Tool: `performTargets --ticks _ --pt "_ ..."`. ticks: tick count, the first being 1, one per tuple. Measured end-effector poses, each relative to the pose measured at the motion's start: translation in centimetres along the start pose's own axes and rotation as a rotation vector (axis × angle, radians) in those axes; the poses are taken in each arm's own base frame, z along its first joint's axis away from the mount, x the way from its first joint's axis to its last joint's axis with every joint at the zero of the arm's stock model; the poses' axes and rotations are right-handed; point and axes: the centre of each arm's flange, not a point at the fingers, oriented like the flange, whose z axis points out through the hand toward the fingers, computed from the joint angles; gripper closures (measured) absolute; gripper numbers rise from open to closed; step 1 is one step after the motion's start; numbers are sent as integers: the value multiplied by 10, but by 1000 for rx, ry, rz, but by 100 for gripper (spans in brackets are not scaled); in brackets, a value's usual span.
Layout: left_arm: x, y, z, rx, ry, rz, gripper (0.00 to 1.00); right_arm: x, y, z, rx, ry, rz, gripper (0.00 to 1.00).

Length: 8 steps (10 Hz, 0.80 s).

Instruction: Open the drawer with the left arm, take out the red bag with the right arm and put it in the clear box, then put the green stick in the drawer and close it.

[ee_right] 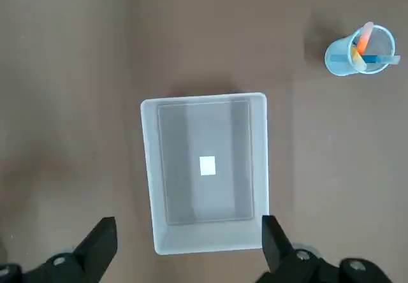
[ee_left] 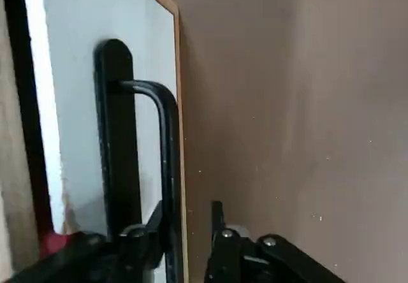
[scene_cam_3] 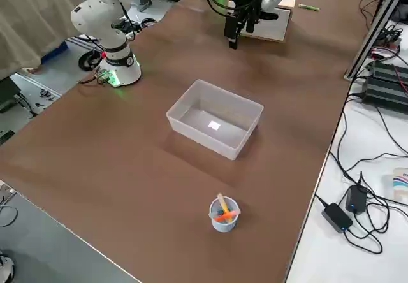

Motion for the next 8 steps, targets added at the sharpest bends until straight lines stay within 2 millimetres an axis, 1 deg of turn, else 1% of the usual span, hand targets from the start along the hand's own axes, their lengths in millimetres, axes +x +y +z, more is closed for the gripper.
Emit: performTargets --ticks 1,2,6,8 --pt "-1 1 -1 -2 2 -22 73 0 0 0 0 0 0 0" --pt "-1 3 -4 -20 10 -42 90 0 0 0 0 0 0 0" --pt "-8 22 -13 -133 50 -40 89 0 0 0 0 0 0 0" --pt "-7 29 -14 -185 64 -48 90 0 0 0 0 0 0 0"
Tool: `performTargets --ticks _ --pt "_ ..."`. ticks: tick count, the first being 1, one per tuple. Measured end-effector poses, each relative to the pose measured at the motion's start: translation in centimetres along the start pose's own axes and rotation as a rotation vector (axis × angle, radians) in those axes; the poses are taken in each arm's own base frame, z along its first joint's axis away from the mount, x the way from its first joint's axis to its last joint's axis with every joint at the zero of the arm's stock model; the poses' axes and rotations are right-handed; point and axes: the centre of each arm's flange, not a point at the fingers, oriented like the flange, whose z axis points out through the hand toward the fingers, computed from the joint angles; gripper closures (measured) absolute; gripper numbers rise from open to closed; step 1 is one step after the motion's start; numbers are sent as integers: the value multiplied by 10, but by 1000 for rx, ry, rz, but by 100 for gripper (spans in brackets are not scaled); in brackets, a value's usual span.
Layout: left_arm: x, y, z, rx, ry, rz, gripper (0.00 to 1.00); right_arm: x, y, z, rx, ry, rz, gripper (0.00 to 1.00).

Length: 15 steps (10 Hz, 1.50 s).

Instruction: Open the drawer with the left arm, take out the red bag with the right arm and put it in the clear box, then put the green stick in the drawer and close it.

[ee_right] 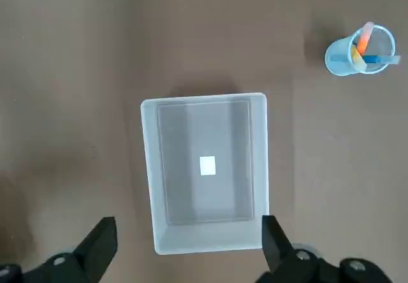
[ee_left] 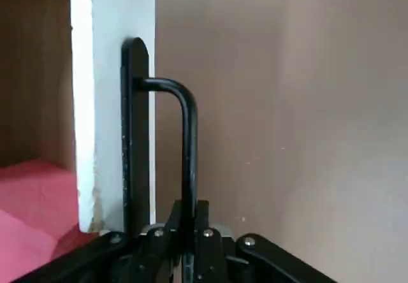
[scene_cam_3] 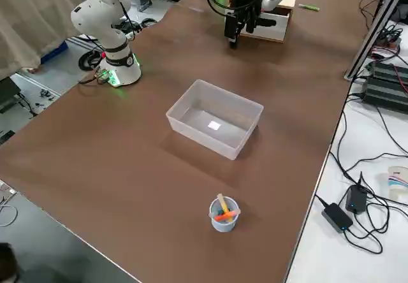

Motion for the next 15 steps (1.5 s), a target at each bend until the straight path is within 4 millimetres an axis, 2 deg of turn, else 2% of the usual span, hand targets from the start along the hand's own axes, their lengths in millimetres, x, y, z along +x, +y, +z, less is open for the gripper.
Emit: performTargets --ticks 6,9,10,12,13,15 --pt "-8 25 -11 -125 33 13 90 4 0 7 0 -7 0 0" --pt "-14 29 -9 -134 36 28 89 4 -1 8 0 -6 -1 0" --pt "-13 32 -8 -160 42 24 80 5 0 8 0 -6 -1 0" --pt "-10 35 -11 -197 53 18 47 5 0 8 0 -6 0 0" --pt "-8 37 -19 -210 59 14 34 5 0 8 0 -6 0 0" --pt "-8 33 -46 -190 62 11 3 5 -1 8 0 -5 -1 0"
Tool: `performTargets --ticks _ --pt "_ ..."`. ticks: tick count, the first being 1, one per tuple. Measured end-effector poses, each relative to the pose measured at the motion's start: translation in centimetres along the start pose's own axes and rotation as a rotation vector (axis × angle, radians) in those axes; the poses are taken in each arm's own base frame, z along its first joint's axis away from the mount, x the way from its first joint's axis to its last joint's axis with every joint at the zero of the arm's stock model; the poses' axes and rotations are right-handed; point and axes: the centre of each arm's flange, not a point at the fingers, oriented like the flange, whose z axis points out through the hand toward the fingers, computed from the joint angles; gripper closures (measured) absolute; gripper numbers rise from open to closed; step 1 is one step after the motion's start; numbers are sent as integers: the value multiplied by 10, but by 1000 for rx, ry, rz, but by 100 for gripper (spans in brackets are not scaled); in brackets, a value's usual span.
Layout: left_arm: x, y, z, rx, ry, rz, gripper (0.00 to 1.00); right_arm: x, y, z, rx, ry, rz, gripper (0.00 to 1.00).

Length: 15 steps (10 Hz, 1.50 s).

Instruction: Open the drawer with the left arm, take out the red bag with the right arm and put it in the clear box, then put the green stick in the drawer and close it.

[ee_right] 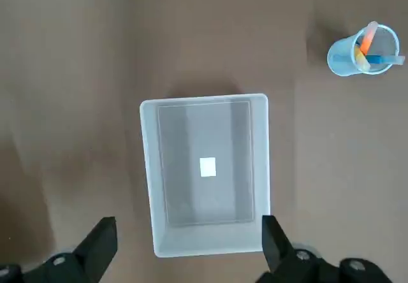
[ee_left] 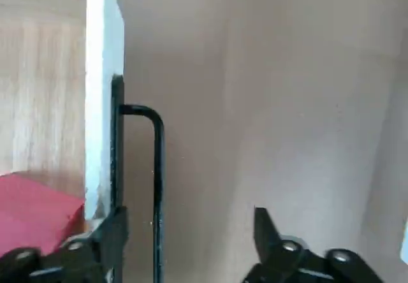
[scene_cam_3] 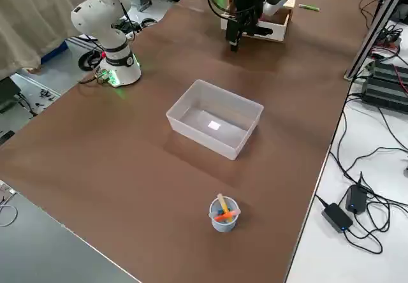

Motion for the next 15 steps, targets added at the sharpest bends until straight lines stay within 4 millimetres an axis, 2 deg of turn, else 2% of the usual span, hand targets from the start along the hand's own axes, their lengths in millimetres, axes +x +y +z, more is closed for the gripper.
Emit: performTargets --ticks 1,3,4,6,9,10,11,13,14,15 --pt "-1 -5 -16 54 -8 0 0 0 0 0 0 0 0 0" --pt "0 -23 -48 179 -24 -10 0 0 -1 0 0 2 -1 0" --pt "7 -33 -67 219 -22 -25 0 0 -1 0 0 3 -2 0" --pt "41 -61 -98 239 -9 -39 0 1 -3 -1 0 12 -5 0" --pt "77 -118 -114 245 -2 -15 0 2 -7 -2 2 16 -13 0" --pt "94 -146 -119 224 0 -12 0 1 -13 -2 9 17 -21 0" --pt "114 -180 -125 203 9 -13 0 1 -28 -2 16 17 -48 0" --pt "154 -271 -135 185 13 7 0 -5 -81 -3 19 16 -133 0" --pt "171 -320 -138 185 -4 13 0 -8 -99 -2 20 14 -156 0" --pt "187 -365 -142 180 -20 17 0 -9 -106 -1 38 8 -150 0"
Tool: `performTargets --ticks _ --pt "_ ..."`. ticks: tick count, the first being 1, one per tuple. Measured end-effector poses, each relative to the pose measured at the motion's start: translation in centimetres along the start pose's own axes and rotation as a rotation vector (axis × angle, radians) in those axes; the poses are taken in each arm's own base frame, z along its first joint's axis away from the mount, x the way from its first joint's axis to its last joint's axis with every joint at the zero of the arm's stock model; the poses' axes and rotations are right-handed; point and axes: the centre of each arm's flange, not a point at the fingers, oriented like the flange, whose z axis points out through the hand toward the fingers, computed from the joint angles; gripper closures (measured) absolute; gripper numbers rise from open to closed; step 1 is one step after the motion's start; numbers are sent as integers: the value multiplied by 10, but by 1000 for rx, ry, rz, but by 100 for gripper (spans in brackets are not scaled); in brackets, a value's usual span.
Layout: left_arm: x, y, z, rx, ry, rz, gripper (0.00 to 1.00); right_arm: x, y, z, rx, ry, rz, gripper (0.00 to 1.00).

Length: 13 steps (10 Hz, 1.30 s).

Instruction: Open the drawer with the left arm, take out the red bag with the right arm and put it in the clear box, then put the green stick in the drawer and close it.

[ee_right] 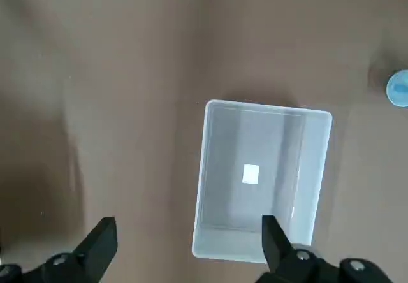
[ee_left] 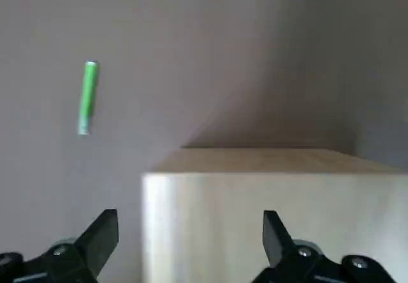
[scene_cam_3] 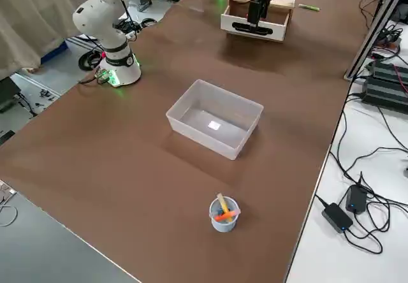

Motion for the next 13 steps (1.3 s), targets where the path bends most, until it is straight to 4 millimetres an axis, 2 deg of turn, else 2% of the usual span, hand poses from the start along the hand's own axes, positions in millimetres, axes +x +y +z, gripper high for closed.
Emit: performTargets --ticks 2,4,5,6,7,8,10,11,12,13 --pt "32 -82 15 -4 -20 6 0 -1 -20 8 23 -21 165 0" --pt "55 -146 50 -17 8 21 0 0 -65 41 21 -28 305 0" --pt "61 -160 79 -22 11 23 0 -2 -87 60 19 -36 406 0" --pt "64 -160 113 -18 8 23 0 -8 -115 73 10 -52 522 0" --pt "66 -158 147 -8 0 22 0 -19 -150 81 -2 -67 628 0" --pt "70 -164 177 1 -3 11 0 -32 -189 88 -16 -80 721 0" --pt "76 -190 235 9 4 -21 0 -77 -275 116 -71 -108 891 0" --pt "76 -203 254 11 -7 -19 0 -101 -316 130 -76 -95 980 0" --pt "76 -209 264 8 -22 -11 0 -119 -347 137 -59 -76 1075 0" --pt "73 -204 270 0 -33 -4 0 -134 -371 142 -45 -64 1176 0"
